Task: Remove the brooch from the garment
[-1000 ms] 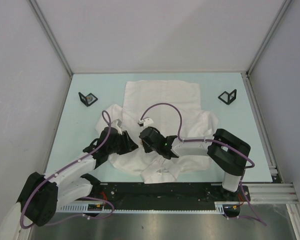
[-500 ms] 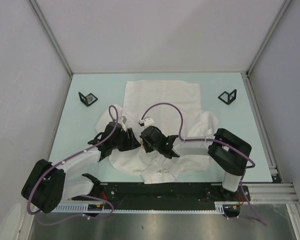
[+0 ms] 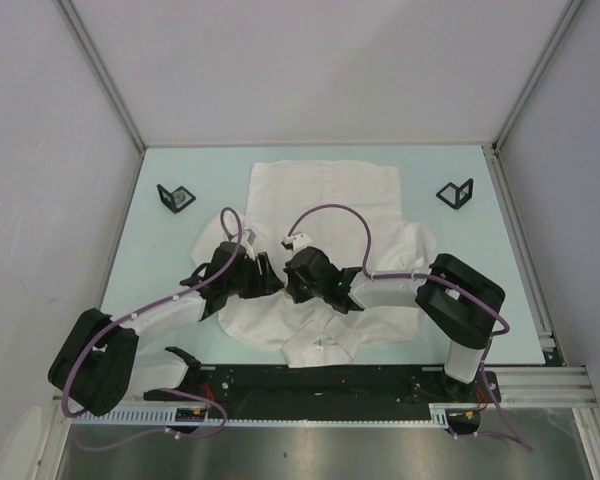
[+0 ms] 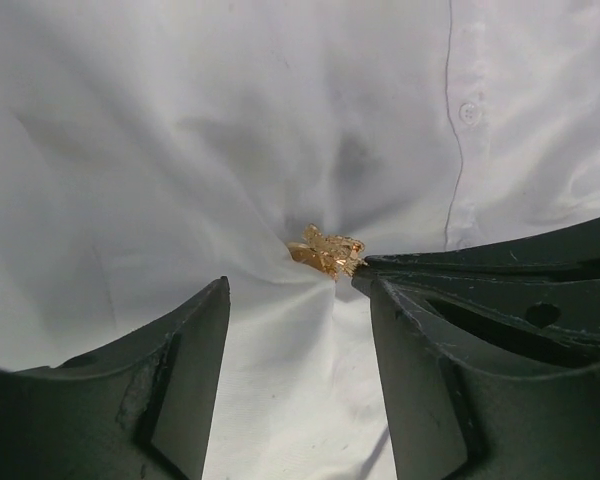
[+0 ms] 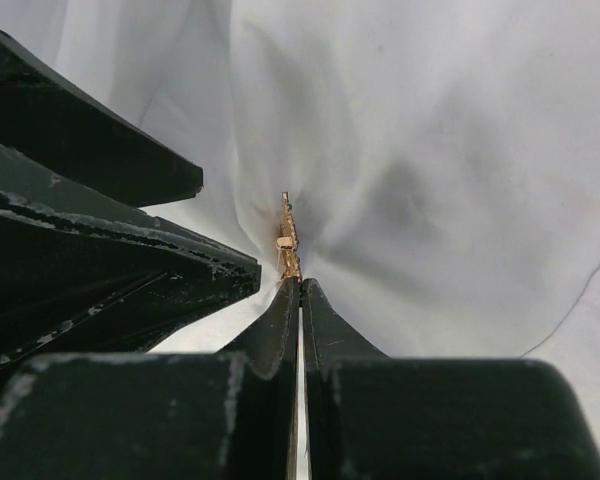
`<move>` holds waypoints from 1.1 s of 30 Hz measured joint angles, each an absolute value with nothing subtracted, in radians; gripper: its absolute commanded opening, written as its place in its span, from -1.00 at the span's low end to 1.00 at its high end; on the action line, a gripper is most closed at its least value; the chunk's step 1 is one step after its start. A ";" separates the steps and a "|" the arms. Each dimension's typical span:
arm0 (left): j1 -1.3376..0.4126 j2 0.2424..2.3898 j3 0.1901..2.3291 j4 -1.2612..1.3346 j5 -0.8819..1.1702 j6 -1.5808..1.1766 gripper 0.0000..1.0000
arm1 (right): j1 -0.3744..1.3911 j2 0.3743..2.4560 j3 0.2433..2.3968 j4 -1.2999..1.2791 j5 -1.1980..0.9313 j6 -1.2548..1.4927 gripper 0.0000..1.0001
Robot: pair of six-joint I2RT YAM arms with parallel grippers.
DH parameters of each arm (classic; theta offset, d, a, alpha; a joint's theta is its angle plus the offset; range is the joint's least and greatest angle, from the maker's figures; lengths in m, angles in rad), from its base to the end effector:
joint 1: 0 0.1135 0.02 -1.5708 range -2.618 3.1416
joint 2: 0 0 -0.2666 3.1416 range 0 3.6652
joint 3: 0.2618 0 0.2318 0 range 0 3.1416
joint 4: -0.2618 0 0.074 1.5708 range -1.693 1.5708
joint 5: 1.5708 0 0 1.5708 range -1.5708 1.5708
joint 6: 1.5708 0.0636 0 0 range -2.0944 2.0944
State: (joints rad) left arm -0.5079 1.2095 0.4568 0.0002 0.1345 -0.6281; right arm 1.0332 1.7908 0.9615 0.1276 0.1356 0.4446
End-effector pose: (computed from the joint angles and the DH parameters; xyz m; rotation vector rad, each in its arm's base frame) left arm 0.1970 -0.1194 0.1600 -0.0750 2.4280 -0.7043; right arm 0.2011 0.3205 0.1606 -0.6087 2.2627 0.6145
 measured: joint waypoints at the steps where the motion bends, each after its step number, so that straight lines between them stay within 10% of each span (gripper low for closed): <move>1: -0.508 1.214 0.454 0.012 0.135 -0.628 0.30 | 1.029 1.791 0.959 0.134 0.126 0.445 -1.00; 33: -0.508 1.329 0.451 0.117 0.126 -0.627 0.11 | 0.958 1.791 0.913 0.216 -0.025 0.482 -1.00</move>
State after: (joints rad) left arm -0.5079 1.3289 0.4507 0.1169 0.1265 -0.6270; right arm 0.9581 1.7908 0.9127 0.2161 -0.0246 0.4820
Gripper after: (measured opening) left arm 0.562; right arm 0.009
